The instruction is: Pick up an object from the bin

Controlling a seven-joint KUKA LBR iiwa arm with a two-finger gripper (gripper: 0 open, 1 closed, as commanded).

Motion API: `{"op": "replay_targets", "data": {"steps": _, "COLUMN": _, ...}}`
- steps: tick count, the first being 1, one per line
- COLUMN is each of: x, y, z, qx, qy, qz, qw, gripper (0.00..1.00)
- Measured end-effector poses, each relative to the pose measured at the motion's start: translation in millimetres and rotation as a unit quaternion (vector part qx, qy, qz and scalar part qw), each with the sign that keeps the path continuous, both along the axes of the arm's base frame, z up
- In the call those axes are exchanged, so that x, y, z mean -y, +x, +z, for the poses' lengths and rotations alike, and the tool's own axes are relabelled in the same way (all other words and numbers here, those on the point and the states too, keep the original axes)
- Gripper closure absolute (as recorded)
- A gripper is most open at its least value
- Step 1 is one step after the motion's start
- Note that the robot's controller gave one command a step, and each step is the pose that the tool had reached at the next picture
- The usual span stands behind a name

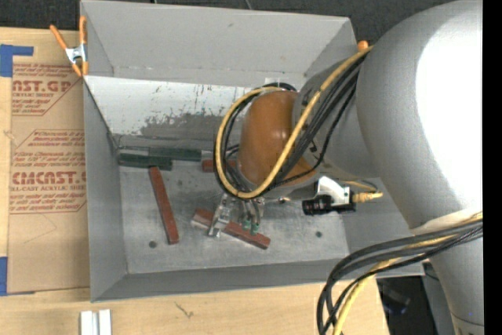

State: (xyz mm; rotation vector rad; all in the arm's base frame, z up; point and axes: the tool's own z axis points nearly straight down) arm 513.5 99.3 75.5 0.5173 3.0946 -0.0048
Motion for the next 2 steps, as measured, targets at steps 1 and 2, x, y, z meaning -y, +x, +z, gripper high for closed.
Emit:
{"op": "replay_targets", "data": {"steps": 1, "x": 0.0, "y": 0.0, "z": 0.0, "qx": 0.0001, "qy": 0.000, "qz": 0.000, "qw": 1.0000, "gripper": 1.00}}
{"op": "replay_targets", "data": {"steps": 2, "x": 0.1, "y": -0.7, "z": 2.2, "qx": -0.0009, "qy": 0.000, "qz": 0.000, "qw": 1.0000, "gripper": 1.00}}
